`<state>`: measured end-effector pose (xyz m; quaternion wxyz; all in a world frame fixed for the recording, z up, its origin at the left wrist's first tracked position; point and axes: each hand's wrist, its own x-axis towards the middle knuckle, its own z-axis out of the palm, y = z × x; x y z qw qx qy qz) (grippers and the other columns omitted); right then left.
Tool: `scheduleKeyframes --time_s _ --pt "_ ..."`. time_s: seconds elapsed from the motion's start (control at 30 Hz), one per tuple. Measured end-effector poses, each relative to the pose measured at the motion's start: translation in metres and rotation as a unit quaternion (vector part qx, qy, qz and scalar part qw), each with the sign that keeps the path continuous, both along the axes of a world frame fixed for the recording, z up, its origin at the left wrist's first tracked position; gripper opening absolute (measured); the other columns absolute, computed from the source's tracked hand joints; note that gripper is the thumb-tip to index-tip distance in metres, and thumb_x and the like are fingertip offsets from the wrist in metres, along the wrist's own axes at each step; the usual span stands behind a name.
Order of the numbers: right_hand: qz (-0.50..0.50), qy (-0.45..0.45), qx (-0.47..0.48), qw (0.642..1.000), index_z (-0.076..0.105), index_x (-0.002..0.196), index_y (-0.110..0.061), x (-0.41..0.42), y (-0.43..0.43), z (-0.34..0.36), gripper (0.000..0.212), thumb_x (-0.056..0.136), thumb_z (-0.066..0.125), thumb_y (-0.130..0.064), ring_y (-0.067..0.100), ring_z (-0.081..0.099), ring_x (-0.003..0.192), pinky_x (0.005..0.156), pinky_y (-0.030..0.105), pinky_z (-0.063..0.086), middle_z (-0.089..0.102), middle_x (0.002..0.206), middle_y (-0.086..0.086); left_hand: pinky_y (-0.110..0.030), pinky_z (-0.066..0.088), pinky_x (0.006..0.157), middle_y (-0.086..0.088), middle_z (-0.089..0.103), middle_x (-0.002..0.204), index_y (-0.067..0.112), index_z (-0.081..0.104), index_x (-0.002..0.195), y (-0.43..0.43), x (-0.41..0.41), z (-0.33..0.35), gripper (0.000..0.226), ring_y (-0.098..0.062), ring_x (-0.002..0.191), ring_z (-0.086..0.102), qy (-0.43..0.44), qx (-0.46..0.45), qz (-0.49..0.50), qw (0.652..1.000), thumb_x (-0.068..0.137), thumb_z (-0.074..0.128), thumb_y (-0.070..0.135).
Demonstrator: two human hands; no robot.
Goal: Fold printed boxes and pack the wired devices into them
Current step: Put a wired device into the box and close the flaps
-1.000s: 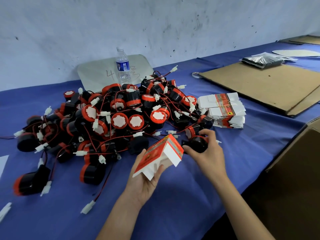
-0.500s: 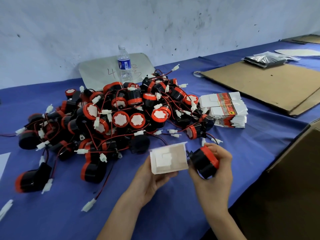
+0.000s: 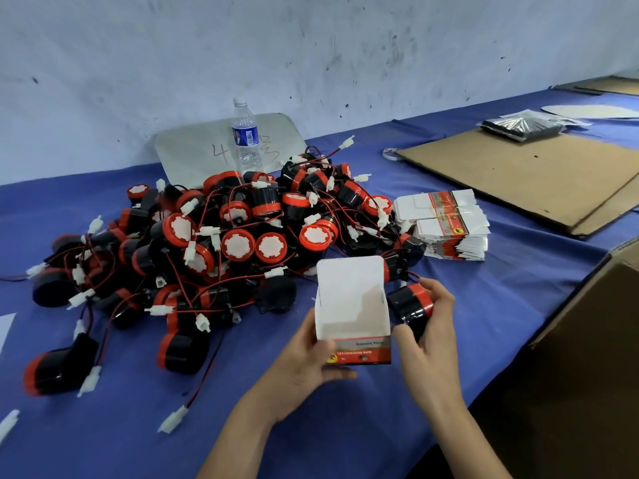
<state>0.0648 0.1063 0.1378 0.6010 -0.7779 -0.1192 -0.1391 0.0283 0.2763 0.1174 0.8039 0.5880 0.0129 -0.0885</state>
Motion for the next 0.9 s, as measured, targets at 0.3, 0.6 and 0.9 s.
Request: scheduleKeyframes --time_s 0.3,0.6,0.9 --pt "0.049 0.042 0.216 0.974 0.063 0.110 -0.027 0.021 -0.018 0.012 0.044 0.071 0.080 -0.015 0.002 0.067 0.080 0.066 0.012 0.050 0.071 0.088 -0.014 -0.033 0.058 0.079 0.007 0.063 0.120 0.036 0.055 0.117 0.007 0.006 -0.013 0.052 -0.014 0.115 0.061 -0.089 0.060 0.180 0.978 0.074 0.074 0.013" --pt "0.025 -0.177 -0.020 0.984 0.054 0.114 -0.025 0.023 -0.013 0.048 0.065 0.061 0.083 -0.048 0.008 0.056 0.102 0.085 0.017 0.046 0.057 0.111 -0.006 -0.022 0.053 0.081 0.011 0.067 0.111 0.025 0.050 0.119 0.000 0.008 -0.021 0.057 -0.009 0.106 0.063 -0.097 0.195 0.158 0.963 0.072 0.080 0.014" --pt "0.039 -0.115 -0.177 0.977 0.058 0.107 -0.014 0.010 0.026 0.008 0.039 0.077 0.080 -0.024 -0.010 0.041 0.092 0.071 -0.004 0.036 0.050 0.107 -0.018 -0.022 0.054 0.078 0.014 0.068 0.106 0.033 0.051 0.115 -0.003 0.006 -0.023 0.056 -0.002 0.097 0.064 -0.096 0.293 0.174 0.935 0.071 0.085 0.025"
